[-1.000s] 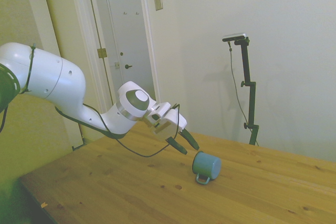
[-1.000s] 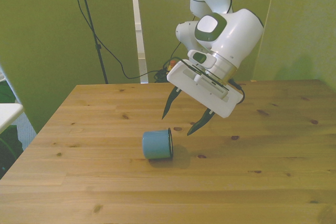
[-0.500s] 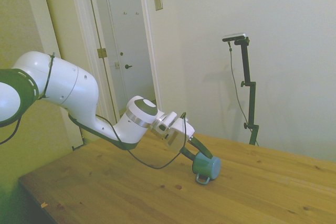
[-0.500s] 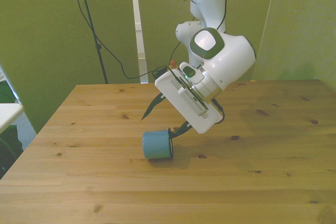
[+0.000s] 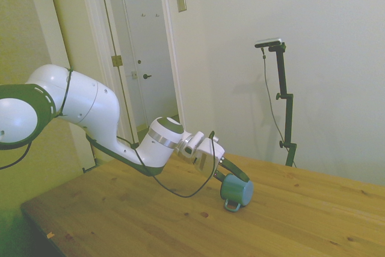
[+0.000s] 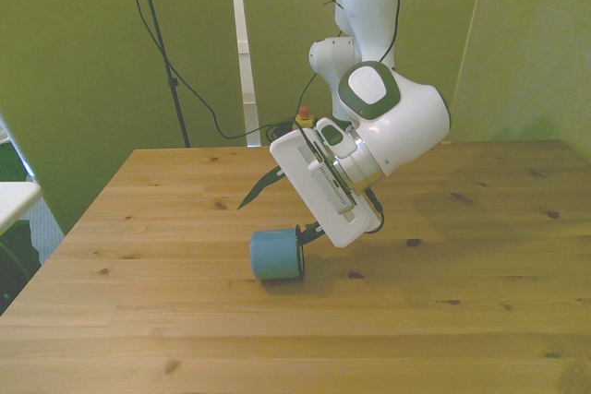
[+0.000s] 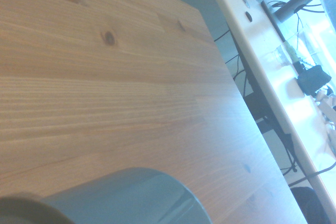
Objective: Flip the mug upright
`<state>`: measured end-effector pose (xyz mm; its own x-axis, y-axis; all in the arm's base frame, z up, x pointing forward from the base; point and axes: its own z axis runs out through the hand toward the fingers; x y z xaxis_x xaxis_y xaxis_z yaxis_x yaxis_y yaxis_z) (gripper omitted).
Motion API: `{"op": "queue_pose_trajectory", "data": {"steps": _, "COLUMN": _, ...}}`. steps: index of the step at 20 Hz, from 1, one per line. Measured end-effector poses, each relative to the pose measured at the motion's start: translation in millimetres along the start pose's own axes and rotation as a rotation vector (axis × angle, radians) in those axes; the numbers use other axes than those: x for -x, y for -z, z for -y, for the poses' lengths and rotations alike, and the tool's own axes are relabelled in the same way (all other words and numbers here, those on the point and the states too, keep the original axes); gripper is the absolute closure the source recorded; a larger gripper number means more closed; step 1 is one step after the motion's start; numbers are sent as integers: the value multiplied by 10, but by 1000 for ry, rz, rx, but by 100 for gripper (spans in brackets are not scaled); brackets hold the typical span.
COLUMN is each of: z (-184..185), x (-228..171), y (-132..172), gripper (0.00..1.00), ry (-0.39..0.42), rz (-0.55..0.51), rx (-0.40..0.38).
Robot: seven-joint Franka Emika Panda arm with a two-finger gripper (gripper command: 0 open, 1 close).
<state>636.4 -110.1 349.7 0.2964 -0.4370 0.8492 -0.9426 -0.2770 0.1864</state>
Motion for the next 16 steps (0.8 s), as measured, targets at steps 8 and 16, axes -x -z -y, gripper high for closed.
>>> {"op": "queue_pose_trajectory", "data": {"steps": 8, "z": 28, "x": -18, "y": -12, "gripper": 100, "ry": -10, "rz": -7, "rx": 4}}
{"op": "queue_pose_trajectory", "data": {"steps": 16, "z": 34, "x": 4, "y": -23, "gripper": 100, "ry": -6, "rz": -6, "rx": 5}}
